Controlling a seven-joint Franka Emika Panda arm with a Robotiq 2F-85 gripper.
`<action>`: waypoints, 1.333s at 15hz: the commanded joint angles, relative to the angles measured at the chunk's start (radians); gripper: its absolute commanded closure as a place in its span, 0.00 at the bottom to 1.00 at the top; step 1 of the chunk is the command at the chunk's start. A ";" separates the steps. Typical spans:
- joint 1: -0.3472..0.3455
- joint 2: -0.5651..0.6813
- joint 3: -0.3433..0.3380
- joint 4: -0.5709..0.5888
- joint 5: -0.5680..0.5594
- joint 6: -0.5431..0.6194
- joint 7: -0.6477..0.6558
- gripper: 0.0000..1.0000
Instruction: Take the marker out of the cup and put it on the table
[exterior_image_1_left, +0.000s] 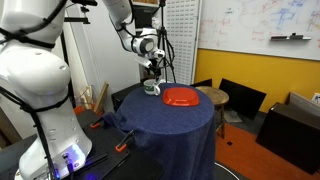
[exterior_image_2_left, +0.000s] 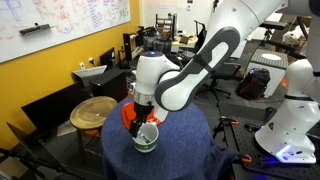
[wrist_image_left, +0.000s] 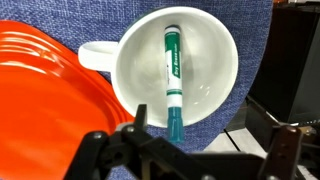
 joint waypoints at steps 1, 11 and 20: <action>0.010 -0.040 -0.008 -0.049 -0.015 0.006 0.029 0.00; 0.024 -0.047 -0.023 -0.075 -0.029 0.003 0.045 0.24; 0.034 -0.025 -0.043 -0.054 -0.054 -0.012 0.060 0.30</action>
